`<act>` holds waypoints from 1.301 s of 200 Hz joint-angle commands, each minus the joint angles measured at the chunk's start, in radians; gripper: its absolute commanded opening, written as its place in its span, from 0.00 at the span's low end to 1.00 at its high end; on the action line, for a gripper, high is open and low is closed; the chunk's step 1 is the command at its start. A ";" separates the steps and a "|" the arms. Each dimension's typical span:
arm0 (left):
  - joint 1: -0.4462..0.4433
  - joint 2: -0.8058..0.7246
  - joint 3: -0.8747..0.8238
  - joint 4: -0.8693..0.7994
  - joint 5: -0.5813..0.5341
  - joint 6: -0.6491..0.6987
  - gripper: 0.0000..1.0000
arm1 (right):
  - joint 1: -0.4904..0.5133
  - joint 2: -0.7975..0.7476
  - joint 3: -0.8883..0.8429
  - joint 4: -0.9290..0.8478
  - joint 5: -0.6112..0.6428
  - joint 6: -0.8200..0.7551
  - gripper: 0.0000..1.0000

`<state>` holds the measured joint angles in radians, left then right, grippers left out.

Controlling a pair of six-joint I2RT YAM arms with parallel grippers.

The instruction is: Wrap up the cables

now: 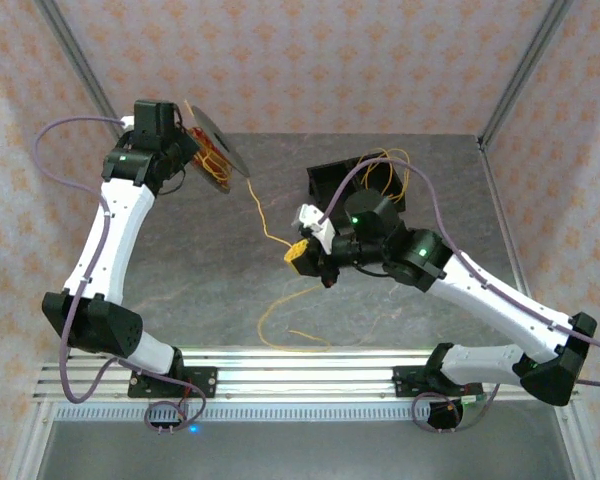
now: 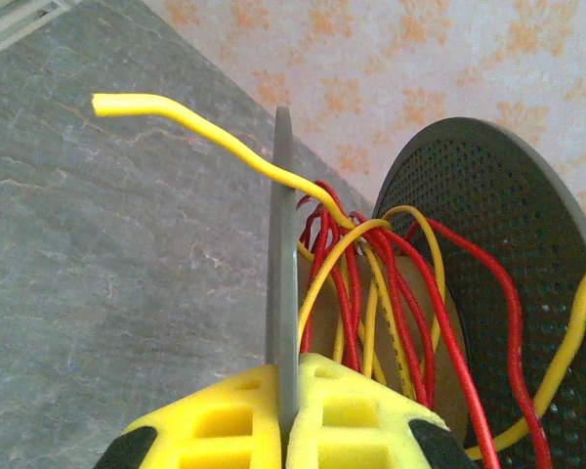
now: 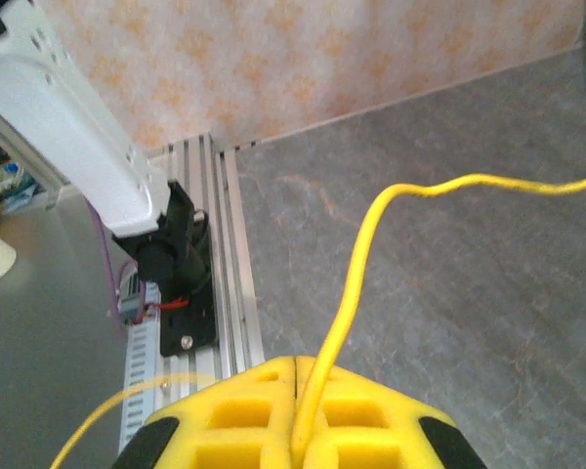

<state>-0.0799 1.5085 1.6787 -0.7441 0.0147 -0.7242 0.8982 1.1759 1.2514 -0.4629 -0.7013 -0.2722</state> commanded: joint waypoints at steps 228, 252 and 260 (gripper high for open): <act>-0.372 -0.127 -0.300 0.193 0.009 0.647 0.00 | -0.225 0.378 0.692 -0.359 0.319 0.033 0.00; -0.377 -0.146 -0.310 0.172 0.031 0.683 0.00 | -0.267 0.441 0.754 -0.403 0.289 0.029 0.00; -0.379 -0.152 -0.315 0.170 0.034 0.692 0.00 | -0.278 0.464 0.778 -0.420 0.287 0.027 0.00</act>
<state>-0.4515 1.4174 1.3659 -0.6018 0.0105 -0.1028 0.6548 1.5894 1.9518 -0.8330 -0.3851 -0.2466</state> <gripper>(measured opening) 0.051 0.052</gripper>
